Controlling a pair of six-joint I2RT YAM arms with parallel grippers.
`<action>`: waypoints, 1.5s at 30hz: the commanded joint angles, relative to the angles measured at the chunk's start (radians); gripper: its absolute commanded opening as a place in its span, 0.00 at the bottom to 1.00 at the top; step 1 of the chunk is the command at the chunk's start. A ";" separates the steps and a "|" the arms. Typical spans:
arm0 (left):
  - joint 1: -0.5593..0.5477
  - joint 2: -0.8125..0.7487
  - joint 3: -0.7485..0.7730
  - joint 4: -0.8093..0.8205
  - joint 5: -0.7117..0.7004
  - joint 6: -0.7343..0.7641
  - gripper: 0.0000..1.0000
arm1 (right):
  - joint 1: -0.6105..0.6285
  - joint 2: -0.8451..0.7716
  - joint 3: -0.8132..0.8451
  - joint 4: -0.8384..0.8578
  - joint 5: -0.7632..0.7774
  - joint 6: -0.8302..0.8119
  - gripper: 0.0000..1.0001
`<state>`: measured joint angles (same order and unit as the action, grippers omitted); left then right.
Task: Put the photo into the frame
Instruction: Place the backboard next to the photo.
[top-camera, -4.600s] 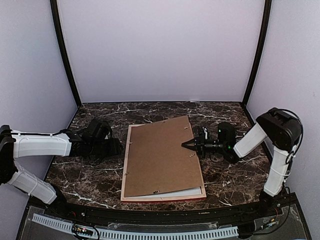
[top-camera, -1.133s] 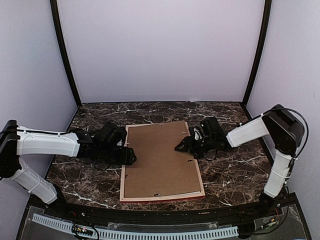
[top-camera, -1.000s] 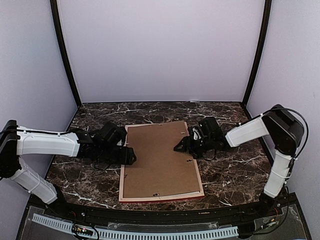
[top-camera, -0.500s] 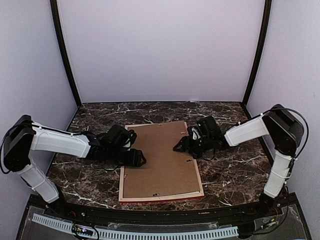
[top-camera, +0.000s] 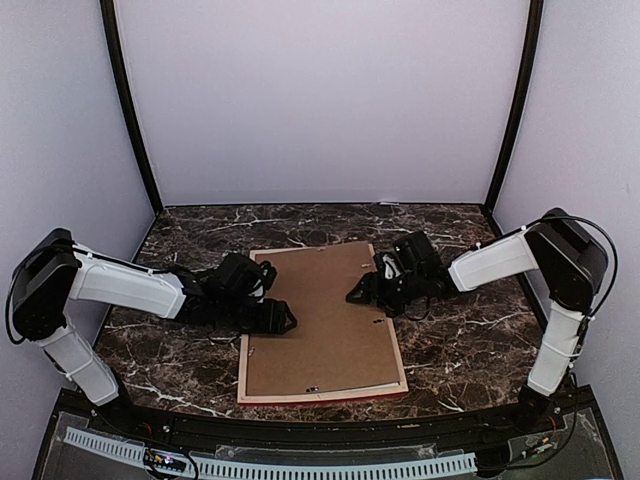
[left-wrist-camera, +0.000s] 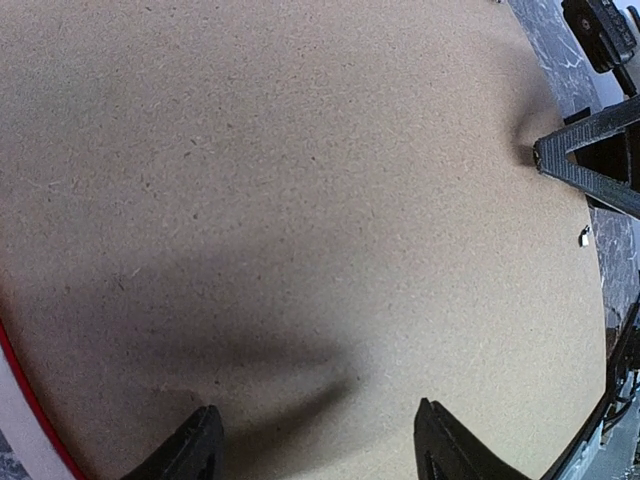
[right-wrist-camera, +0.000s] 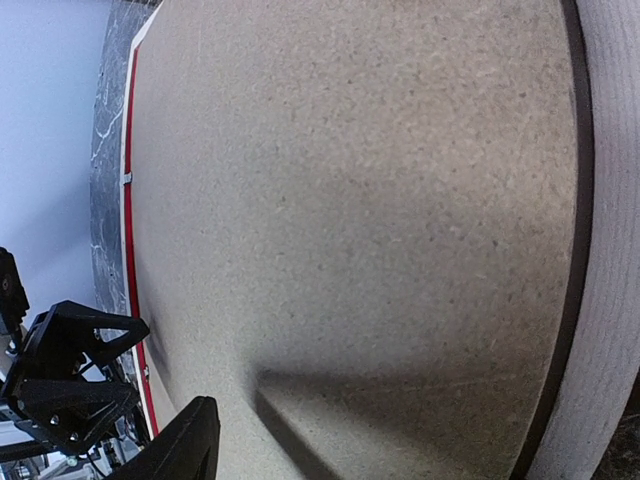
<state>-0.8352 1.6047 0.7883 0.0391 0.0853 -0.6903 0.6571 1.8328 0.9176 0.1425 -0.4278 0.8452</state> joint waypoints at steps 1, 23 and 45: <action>-0.003 0.000 -0.047 -0.029 -0.016 -0.029 0.68 | 0.011 0.010 0.026 -0.040 0.027 -0.028 0.65; -0.003 -0.012 -0.146 -0.051 -0.060 -0.103 0.66 | 0.009 -0.009 0.107 -0.213 0.095 -0.106 0.66; -0.003 -0.040 -0.191 -0.054 -0.074 -0.127 0.65 | -0.042 -0.081 0.138 -0.341 0.172 -0.184 0.67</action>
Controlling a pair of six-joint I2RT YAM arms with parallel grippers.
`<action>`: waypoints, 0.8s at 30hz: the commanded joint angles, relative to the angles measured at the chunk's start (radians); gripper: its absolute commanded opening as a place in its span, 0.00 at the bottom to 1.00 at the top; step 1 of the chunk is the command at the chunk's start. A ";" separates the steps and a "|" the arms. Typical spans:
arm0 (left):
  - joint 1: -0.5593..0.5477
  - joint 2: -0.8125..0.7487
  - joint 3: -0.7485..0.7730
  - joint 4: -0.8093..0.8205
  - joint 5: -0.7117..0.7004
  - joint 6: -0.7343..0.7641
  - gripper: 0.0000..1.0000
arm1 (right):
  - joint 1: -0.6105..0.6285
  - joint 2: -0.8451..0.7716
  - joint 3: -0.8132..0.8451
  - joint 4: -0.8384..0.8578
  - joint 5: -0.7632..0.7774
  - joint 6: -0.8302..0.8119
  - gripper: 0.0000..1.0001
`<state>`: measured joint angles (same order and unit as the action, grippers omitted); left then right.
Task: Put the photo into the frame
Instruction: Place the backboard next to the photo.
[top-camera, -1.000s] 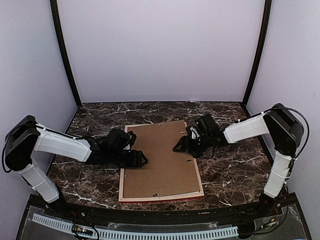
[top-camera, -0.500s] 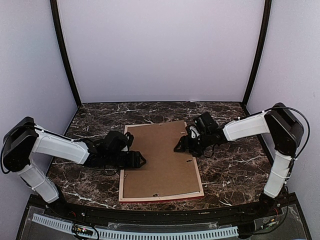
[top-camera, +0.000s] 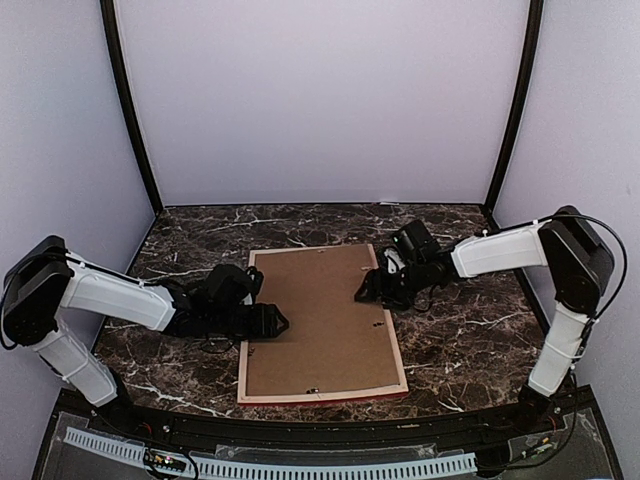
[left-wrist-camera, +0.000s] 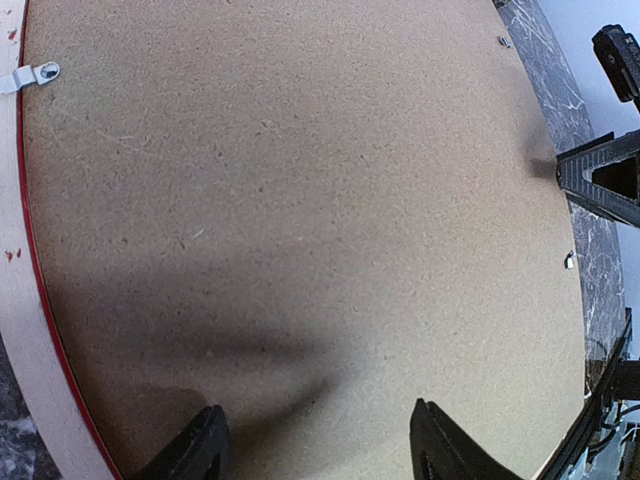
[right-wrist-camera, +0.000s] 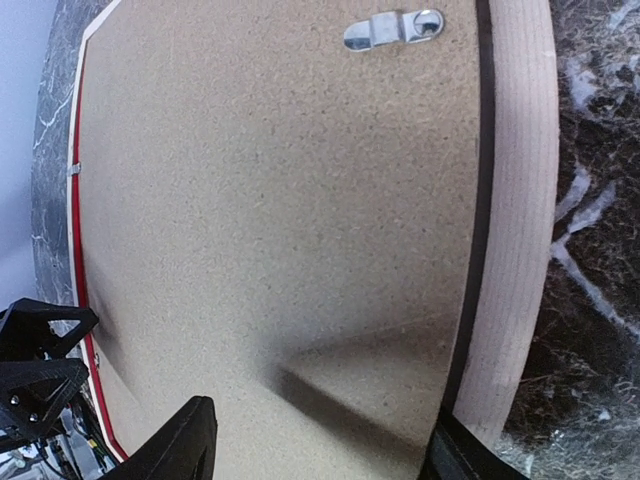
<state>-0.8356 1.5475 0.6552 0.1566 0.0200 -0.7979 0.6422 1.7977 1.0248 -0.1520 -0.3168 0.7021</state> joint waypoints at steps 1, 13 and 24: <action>-0.003 0.017 -0.058 -0.172 -0.009 -0.020 0.65 | -0.030 -0.051 0.033 -0.056 0.066 -0.047 0.67; -0.003 -0.012 -0.045 -0.188 -0.008 -0.018 0.65 | -0.045 -0.100 0.054 -0.144 0.169 -0.113 0.66; -0.001 -0.113 0.072 -0.254 -0.059 0.068 0.69 | -0.046 -0.069 0.032 -0.080 0.150 -0.152 0.66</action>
<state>-0.8356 1.4864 0.6670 0.0254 0.0105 -0.7853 0.5972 1.7164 1.0584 -0.2863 -0.1627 0.5785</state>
